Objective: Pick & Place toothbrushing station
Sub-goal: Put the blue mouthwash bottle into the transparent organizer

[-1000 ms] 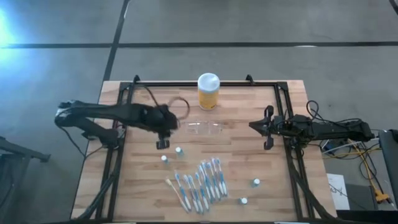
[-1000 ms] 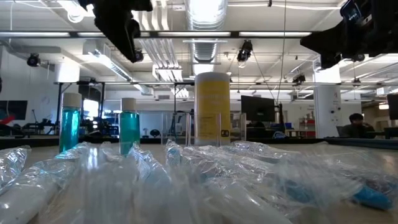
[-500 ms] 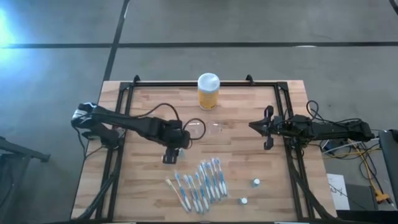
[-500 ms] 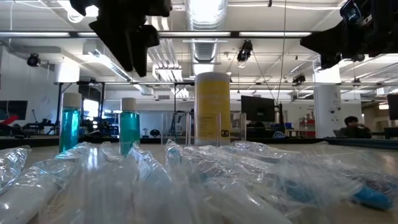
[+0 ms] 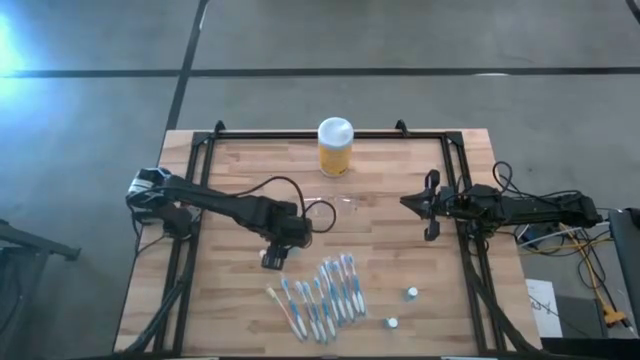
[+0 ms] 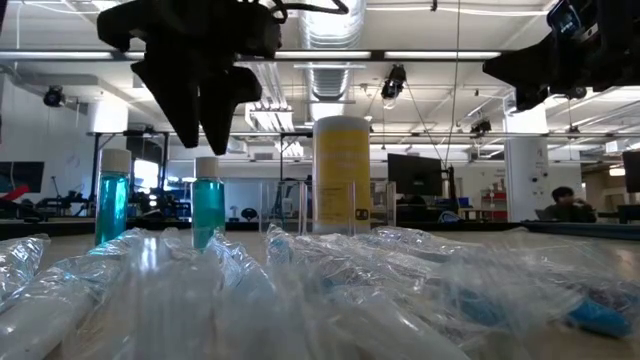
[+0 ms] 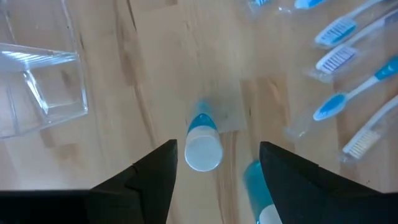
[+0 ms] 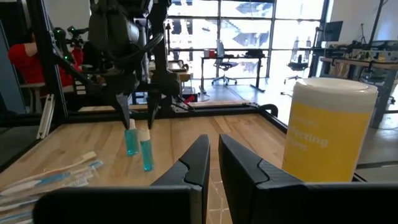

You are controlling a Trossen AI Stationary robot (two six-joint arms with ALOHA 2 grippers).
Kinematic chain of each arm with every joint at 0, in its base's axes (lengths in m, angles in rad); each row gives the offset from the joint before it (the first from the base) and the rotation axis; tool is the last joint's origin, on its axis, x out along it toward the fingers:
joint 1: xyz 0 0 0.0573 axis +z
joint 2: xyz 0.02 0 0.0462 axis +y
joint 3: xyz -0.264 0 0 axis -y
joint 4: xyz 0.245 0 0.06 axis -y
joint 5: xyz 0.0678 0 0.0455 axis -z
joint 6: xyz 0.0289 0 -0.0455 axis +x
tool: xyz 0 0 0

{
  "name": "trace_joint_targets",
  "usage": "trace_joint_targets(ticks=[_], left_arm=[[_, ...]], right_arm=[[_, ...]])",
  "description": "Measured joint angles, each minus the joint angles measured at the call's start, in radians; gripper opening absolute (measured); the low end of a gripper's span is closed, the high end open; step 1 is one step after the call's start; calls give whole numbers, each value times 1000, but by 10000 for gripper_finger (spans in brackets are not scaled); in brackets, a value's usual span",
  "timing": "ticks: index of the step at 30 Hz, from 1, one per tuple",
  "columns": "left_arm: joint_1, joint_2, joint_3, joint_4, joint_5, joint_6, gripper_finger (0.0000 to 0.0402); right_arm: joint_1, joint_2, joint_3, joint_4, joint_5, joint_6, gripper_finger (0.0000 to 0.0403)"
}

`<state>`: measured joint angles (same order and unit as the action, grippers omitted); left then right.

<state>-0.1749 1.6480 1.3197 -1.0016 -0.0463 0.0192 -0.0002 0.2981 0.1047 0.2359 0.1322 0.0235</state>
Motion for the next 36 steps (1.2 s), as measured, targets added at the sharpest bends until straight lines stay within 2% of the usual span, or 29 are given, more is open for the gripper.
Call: trace_joint_targets(ticks=[20,36], left_arm=[[1,72,0,6,-26,41,229],[3,71,0,11,-32,66,123]], right_arm=[[0,-1,0,1,0,1,34],[0,0,0,1,1,-1,34]])
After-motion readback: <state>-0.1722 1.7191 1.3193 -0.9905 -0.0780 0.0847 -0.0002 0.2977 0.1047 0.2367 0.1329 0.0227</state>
